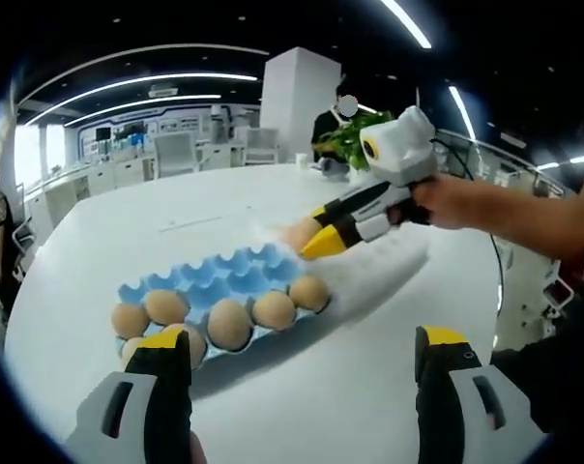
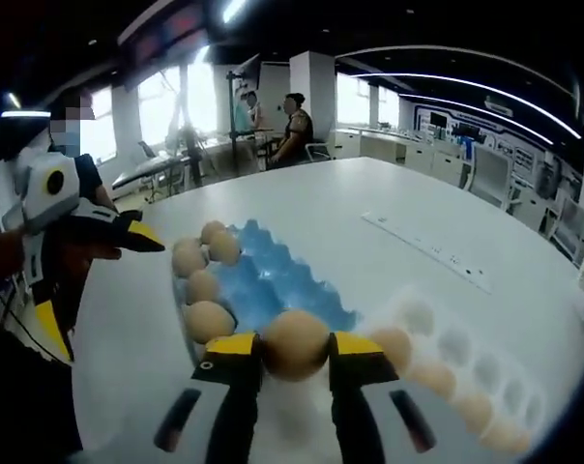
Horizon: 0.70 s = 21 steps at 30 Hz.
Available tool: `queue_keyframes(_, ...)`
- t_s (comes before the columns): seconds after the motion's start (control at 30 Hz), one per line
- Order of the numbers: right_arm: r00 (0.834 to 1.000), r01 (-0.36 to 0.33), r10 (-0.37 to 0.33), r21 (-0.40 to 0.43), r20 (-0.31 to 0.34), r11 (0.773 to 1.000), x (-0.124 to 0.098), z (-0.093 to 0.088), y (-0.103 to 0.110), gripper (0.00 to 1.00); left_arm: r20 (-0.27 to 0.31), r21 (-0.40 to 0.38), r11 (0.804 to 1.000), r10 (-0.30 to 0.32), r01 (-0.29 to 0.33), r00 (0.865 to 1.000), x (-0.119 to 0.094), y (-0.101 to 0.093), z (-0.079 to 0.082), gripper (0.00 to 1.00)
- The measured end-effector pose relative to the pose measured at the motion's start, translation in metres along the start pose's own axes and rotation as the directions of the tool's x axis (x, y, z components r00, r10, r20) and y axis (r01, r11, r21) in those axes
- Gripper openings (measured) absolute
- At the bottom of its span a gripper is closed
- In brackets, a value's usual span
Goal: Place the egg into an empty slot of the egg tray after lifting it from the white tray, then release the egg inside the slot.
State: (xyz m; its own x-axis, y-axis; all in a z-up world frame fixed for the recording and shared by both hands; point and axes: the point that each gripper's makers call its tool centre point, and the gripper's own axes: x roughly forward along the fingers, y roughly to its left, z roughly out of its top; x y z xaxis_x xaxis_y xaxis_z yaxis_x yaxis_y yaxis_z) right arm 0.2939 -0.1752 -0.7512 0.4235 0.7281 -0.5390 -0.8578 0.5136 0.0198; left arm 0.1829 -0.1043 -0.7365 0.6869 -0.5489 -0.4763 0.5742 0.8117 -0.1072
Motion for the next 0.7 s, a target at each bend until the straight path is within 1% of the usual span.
queue_keyframes(0.17,1.000,-0.015,0.015,-0.003,0.009,1.000,0.008,0.005,0.004,0.28,0.001,-0.002,1.000,0.009,-0.009,1.000,-0.002,0.004,-0.001,0.98)
queue_keyframes(0.33,0.999,-0.032,0.032,0.003,0.020,0.999,0.017,0.011,0.011,0.28,-0.014,0.004,1.000,0.024,-0.024,1.000,-0.005,0.008,-0.005,0.98)
queue_keyframes(0.47,0.999,-0.044,0.044,-0.001,0.013,0.999,0.027,0.013,0.015,0.28,-0.015,0.005,1.000,0.025,-0.025,1.000,-0.006,0.009,-0.006,0.98)
queue_keyframes(0.7,0.998,-0.065,0.066,-0.014,0.023,0.998,0.041,0.023,0.022,0.28,-0.022,0.007,0.999,0.035,-0.035,0.999,-0.008,0.011,-0.009,0.98)
